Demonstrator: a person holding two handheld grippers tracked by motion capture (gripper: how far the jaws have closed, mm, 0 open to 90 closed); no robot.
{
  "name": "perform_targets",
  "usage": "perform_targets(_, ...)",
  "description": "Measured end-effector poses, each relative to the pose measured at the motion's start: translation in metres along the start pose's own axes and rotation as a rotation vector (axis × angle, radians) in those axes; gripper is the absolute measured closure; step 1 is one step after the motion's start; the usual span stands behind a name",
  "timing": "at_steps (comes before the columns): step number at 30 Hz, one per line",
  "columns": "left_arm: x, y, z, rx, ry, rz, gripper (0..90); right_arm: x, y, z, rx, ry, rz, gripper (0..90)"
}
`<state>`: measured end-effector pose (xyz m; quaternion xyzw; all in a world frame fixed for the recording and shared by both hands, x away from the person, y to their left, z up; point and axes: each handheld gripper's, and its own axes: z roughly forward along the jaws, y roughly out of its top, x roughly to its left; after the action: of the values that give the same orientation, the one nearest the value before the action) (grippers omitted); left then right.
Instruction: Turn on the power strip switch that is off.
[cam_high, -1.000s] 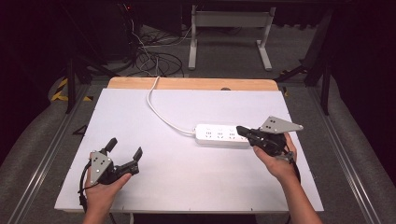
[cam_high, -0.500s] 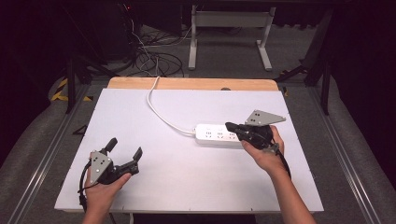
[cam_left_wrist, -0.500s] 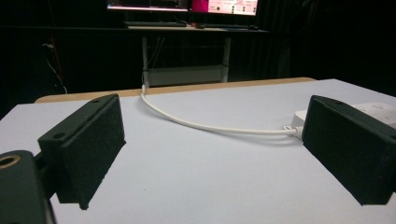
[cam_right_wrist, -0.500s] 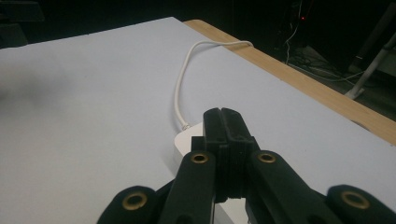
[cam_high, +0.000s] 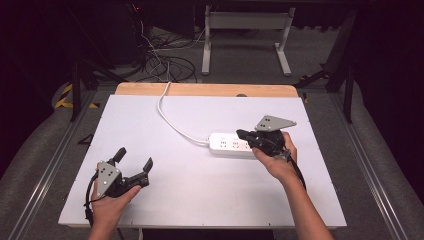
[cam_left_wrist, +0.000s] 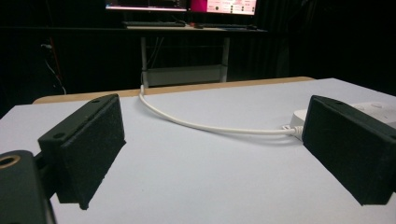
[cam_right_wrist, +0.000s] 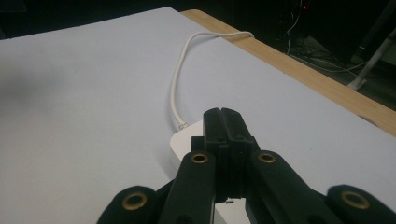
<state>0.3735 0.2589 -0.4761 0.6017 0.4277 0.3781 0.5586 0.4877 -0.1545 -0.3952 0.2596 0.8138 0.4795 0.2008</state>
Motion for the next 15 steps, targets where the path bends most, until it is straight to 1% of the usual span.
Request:
perform_targets(7,0.001,0.000,0.000,-0.002,0.003,-0.003,6.7,-0.002,0.000,0.012,0.025,0.000,0.007,90.0)
perform_targets(11,0.002,-0.001,-0.001,0.002,0.003,0.004,6.8,-0.003,0.001,0.017,0.032,0.003,0.004,90.0)
perform_targets(14,0.002,-0.001,-0.001,0.004,0.002,-0.004,6.8,-0.004,0.001,0.025,0.046,0.004,0.011,90.0)
perform_targets(15,0.002,-0.001,-0.001,0.004,0.002,-0.004,6.8,-0.004,0.001,0.025,0.046,0.004,0.011,90.0)
